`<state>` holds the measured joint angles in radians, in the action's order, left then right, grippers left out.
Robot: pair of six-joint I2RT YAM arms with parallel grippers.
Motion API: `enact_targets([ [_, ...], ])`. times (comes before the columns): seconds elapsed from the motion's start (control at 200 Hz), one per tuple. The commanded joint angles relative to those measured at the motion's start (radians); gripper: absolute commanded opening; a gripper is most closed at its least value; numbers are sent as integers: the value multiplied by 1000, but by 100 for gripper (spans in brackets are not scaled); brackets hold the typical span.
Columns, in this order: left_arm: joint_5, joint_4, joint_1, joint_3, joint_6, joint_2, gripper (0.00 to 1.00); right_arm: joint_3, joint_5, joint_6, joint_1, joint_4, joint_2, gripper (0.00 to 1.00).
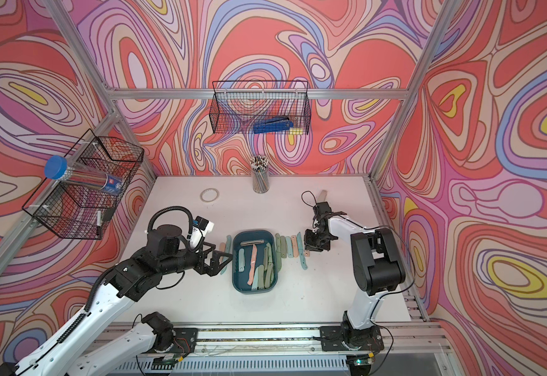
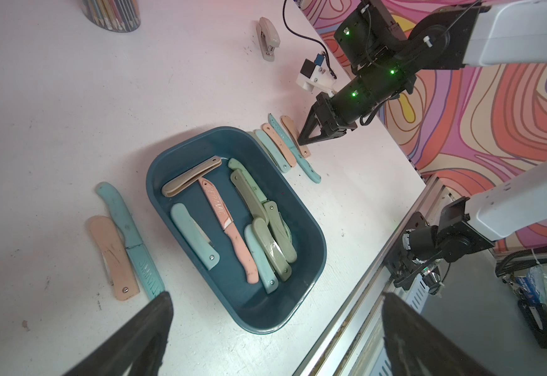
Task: Take the fruit knife out of the storage box
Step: Place the fruit knife at the center of the board.
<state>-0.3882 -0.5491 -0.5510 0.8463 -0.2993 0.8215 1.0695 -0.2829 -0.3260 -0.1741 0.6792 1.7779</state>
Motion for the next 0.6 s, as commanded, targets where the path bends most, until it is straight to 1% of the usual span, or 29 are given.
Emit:
enact_targets([
  [0.0,13,6,-4,17,9,-9,100,5,-1,3,-2,-17,36,20],
  [0.31,12,7,-4,16,10,-7,100,2,-10,-1,-2,-21,35,20],
  [0.526,29,2,-4,20,5,-5,100,9,4,-12,-2,-8,0,22],
  [0.546,28,0,-4,22,5,-4,100,9,9,-13,-2,-7,-31,23],
  [0.596,31,-1,-4,22,2,-2,100,7,14,-19,-3,-5,-56,25],
])
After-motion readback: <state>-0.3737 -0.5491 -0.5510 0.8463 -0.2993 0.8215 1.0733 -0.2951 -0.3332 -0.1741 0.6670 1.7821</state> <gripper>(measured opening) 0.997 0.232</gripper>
